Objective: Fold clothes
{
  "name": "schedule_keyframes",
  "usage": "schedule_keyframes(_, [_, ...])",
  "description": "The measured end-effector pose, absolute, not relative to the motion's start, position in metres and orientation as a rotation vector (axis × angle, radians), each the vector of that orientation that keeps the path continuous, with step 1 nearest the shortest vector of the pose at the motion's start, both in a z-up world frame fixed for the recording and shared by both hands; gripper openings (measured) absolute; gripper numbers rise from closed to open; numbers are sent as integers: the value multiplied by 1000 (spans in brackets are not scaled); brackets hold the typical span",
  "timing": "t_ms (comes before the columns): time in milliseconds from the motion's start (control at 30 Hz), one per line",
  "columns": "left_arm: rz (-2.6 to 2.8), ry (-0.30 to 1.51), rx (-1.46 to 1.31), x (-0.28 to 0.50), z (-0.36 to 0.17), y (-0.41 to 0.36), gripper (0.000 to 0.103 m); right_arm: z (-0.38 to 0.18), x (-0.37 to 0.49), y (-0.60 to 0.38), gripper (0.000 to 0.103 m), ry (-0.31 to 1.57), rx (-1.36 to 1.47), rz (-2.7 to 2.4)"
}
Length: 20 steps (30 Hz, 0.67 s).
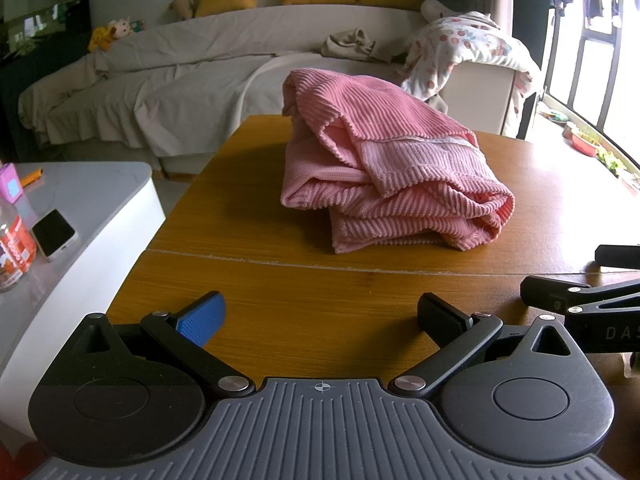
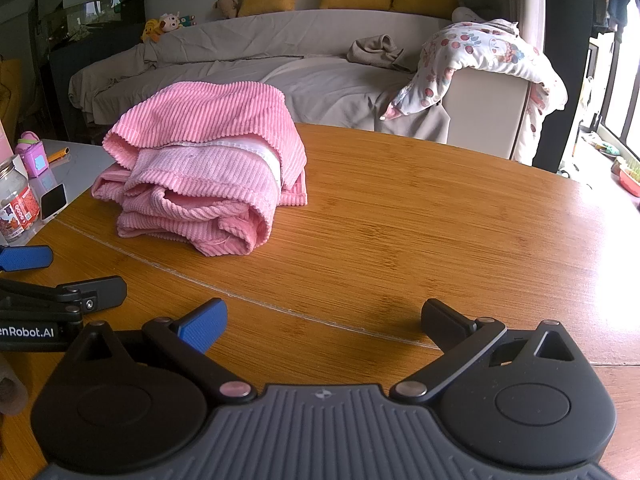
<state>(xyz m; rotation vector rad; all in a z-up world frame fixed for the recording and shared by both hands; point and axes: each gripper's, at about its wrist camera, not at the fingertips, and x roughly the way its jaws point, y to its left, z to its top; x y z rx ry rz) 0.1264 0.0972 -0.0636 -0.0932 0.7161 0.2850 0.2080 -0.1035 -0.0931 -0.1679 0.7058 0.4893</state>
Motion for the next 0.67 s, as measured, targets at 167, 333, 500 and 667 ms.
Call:
schedule_keyframes(167, [283,716,-92,126,-64,97,103,-93,208,-103,103,706,-168,489])
schedule_keyframes(333, [280,716,-91,126,-64,97,103,-93,208,-104,103,706,-168,489])
schedule_keyframes(500, [276,717,-90,125,-64,97,103,-93,208,-103,103,706,-169,488])
schedule_keyframes(667, [261,713,-99,123,-63,99,103,-93,208,-103,103,707,-169,483])
